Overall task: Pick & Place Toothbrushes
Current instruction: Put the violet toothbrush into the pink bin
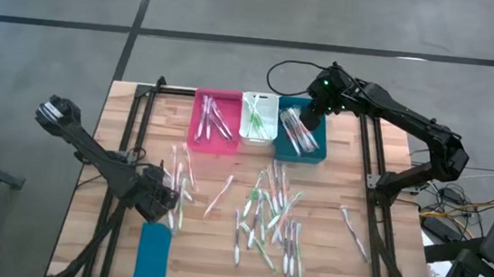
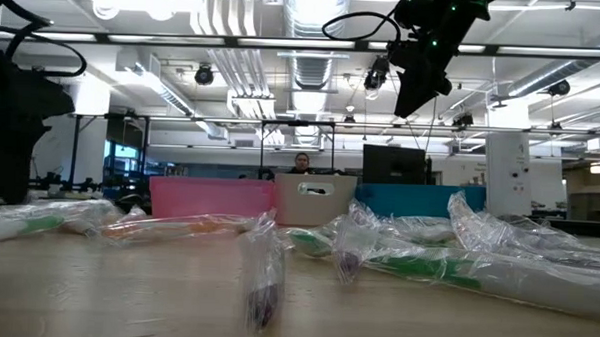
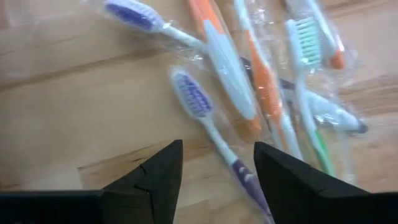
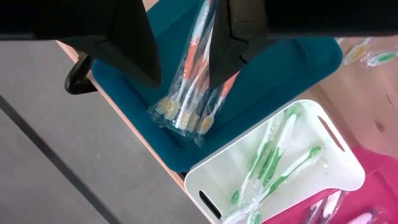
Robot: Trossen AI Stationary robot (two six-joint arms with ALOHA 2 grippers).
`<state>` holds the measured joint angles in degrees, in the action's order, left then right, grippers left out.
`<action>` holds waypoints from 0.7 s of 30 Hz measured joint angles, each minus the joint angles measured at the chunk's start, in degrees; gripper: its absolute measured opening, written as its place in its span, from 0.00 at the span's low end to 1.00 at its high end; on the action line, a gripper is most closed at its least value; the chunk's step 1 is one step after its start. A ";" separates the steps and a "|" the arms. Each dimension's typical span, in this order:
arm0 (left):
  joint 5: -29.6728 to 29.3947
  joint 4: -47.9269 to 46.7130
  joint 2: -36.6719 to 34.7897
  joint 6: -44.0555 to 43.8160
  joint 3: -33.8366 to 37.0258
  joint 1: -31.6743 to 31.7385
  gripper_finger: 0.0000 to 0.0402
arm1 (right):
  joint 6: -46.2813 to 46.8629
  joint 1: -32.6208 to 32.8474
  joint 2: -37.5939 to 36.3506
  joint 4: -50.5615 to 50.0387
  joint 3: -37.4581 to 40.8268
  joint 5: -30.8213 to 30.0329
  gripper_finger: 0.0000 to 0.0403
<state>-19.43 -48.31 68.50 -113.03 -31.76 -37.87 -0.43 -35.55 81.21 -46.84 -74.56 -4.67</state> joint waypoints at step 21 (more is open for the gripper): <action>1.02 2.00 7.29 -0.24 0.08 0.00 0.50 | -0.24 0.02 -0.02 0.01 0.00 0.07 0.24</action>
<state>-18.41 -46.31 75.79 -113.27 -31.68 -37.87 -0.67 -35.53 81.19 -46.83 -74.56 -4.60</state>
